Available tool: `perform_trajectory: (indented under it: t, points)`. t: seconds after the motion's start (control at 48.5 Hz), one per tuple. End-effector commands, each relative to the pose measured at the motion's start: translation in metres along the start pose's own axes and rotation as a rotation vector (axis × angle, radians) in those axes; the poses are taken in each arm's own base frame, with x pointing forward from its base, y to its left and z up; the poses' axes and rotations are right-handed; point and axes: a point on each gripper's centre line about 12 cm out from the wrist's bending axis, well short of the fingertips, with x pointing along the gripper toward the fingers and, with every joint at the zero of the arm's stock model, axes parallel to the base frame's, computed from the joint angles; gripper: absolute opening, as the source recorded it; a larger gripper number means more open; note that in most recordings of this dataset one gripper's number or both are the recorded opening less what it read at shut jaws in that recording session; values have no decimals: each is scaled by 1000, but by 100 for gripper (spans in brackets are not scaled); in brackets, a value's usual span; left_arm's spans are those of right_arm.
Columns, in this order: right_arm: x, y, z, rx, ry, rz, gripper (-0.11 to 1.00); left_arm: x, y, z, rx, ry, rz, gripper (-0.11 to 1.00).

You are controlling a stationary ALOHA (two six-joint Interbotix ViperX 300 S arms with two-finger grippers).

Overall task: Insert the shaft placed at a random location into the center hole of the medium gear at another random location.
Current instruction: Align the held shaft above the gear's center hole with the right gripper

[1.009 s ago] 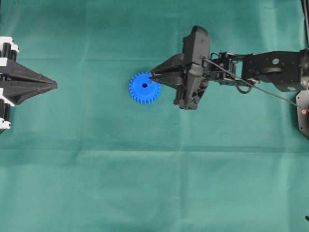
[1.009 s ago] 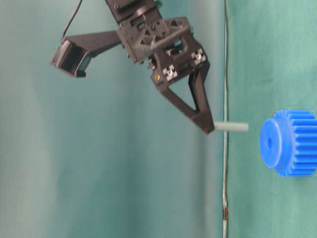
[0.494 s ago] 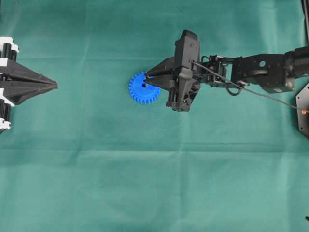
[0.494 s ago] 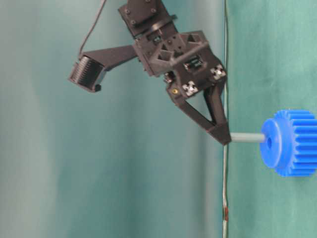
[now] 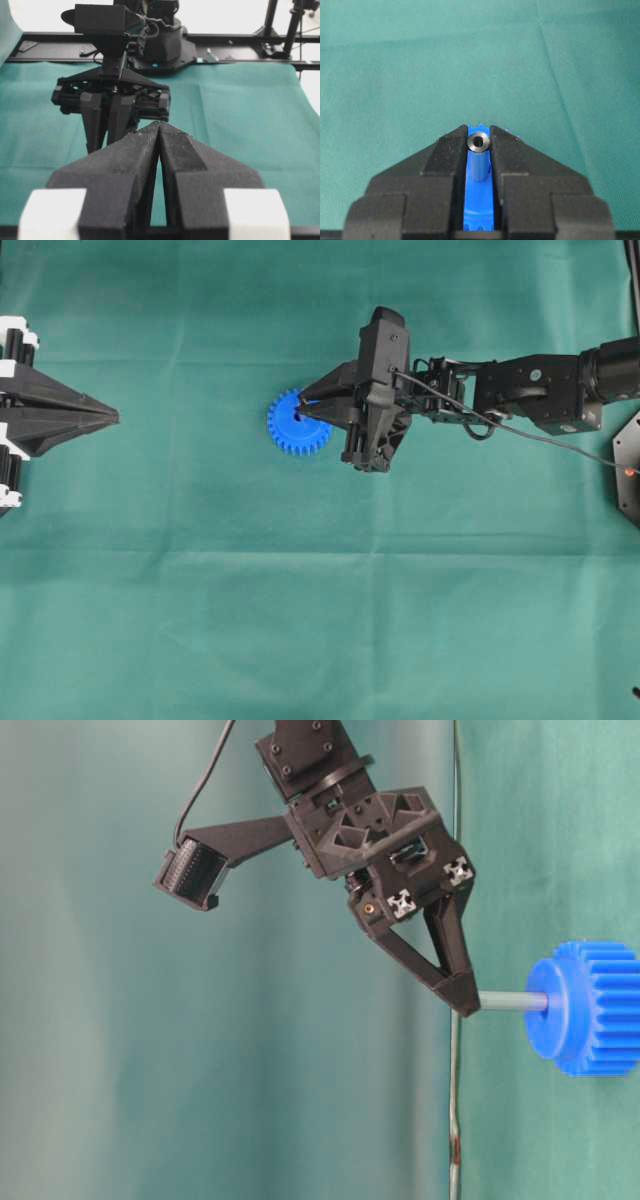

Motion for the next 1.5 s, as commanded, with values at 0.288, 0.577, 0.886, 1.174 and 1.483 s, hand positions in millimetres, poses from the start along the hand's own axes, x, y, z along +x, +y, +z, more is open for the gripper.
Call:
perform_trajectory:
  t: [0.288, 0.577, 0.886, 1.174, 1.483]
  points:
    - [1, 2, 34, 5, -90, 4, 13, 2, 0, 10, 2, -26, 0, 0]
    - [13, 2, 22, 5, -55, 3, 13, 2, 0, 10, 2, -26, 0, 0]
    - [11, -1, 18, 7, -32, -3, 13, 2, 0, 11, 2, -26, 0, 0]
    - [-7, -9, 27, 16, -54, -20, 13, 2, 0, 10, 2, -25, 0, 0]
    - [2, -8, 21, 18, -40, -17, 13, 2, 0, 10, 3, -25, -1, 0]
